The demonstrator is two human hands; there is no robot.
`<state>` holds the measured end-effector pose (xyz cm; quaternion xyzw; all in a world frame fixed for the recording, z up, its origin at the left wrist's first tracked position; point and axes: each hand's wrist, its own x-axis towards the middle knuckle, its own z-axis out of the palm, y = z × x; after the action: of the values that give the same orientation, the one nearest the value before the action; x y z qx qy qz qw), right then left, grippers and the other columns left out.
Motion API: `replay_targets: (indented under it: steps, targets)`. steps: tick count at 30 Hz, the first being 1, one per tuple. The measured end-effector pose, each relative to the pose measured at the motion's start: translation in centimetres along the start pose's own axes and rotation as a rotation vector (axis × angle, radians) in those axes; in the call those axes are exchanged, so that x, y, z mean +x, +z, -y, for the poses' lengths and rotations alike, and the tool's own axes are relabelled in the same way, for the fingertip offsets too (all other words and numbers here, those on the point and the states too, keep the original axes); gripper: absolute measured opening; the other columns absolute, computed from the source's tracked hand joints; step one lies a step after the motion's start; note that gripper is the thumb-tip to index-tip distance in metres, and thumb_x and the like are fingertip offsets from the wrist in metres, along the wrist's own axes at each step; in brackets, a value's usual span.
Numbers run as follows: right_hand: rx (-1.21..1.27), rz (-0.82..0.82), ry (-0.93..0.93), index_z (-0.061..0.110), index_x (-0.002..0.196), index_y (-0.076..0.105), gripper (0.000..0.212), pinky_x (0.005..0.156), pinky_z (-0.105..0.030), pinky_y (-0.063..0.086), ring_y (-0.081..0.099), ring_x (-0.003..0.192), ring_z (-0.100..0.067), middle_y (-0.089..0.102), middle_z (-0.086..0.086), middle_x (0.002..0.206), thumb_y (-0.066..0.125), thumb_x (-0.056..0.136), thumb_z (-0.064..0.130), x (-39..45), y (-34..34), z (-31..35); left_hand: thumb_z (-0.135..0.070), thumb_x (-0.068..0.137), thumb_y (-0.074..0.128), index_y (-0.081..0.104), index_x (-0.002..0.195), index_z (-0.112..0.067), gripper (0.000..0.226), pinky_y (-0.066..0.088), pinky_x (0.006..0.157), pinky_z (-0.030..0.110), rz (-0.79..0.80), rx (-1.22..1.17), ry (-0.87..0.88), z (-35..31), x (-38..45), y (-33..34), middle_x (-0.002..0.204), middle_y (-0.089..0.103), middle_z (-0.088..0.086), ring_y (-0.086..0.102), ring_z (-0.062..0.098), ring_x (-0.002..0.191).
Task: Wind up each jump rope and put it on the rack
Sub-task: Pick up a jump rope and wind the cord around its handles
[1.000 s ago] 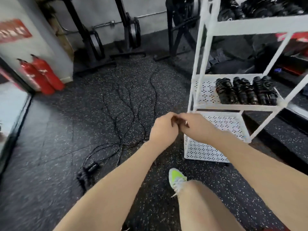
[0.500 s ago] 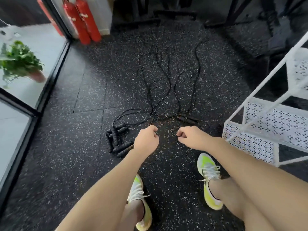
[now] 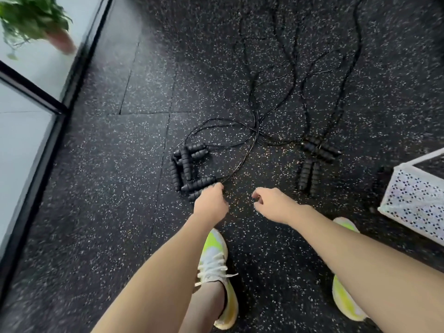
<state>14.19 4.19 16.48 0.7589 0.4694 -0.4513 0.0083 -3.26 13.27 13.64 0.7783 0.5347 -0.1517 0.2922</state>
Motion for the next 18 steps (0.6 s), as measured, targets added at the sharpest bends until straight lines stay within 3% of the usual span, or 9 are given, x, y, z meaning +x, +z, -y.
replay_targets:
  steps: [9,15,18]
  targets:
    - [-0.116,0.036,-0.046,0.024,0.141,0.044,0.036,0.082,-0.041,0.054,0.061,0.098,-0.024,0.060,-0.006,0.126,0.041,0.105,0.027,10.3,4.2,-0.1,-0.017,0.091,0.066,0.045,0.131,-0.011,0.046,0.046,0.094,0.046,-0.006,0.103,-0.020,5.0,10.2,4.1,0.133,0.050,0.013,0.046,0.035,0.126]
    - [-0.117,0.074,-0.063,0.021,0.146,0.041,0.041,0.083,-0.037,0.048,0.057,0.109,-0.023,0.056,-0.004,0.131,0.038,0.105,0.022,13.4,6.3,-1.2,-0.015,0.089,0.066,0.034,0.145,-0.007,0.064,0.040,0.107,0.041,-0.023,0.271,0.018,6.5,14.0,7.7,0.142,0.043,0.016,0.039,0.035,0.132]
    - [-0.104,0.076,-0.046,0.021,0.146,0.042,0.041,0.087,-0.038,0.050,0.057,0.108,-0.023,0.057,-0.003,0.131,0.038,0.105,0.023,13.9,7.0,-1.5,-0.031,0.090,0.066,0.025,0.153,-0.009,0.078,0.031,0.117,0.045,-0.082,0.291,0.046,6.7,14.5,8.4,0.148,0.038,0.016,0.034,0.036,0.139]
